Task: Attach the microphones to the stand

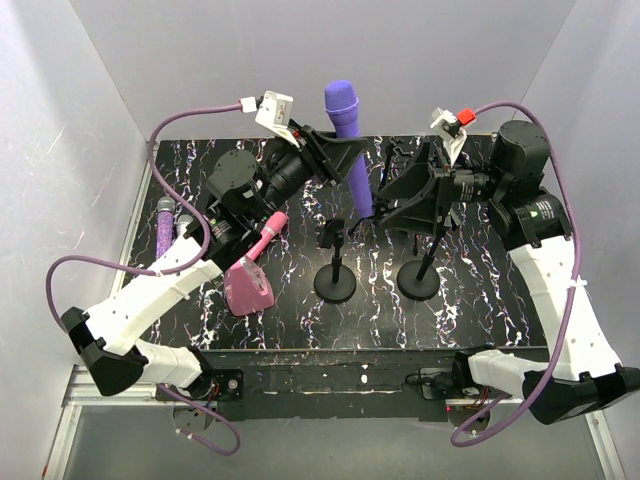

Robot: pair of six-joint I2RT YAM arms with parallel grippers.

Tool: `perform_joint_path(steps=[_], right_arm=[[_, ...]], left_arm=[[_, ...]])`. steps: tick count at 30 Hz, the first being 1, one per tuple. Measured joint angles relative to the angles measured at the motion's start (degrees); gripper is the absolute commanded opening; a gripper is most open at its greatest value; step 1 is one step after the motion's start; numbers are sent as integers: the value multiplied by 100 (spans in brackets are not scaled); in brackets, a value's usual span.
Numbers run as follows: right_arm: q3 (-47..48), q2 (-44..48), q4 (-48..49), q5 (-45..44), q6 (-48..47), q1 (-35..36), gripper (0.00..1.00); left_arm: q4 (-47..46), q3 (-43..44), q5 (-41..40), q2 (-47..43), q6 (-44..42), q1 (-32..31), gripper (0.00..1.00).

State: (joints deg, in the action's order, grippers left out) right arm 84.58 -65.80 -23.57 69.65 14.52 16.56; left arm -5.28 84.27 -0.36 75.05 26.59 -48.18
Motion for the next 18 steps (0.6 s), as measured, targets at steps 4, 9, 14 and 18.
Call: perform_joint_path(steps=[4,9,14,18], right_arm=[[116,-168,83,-302,26,13,98],[407,-435,-48,-776,-234,57,93],[457,-586,-162,-868,-376,348,88],[367,-573,-94,-811,-369,446,75]], left_arm=[[-297,-2,-205,85,-20,-313,0],[-529,-2,-382,186,0,-514,0],[-737,-63,-575,254,13,-586,0],[-857,-142,-678,254,37,-601,0]])
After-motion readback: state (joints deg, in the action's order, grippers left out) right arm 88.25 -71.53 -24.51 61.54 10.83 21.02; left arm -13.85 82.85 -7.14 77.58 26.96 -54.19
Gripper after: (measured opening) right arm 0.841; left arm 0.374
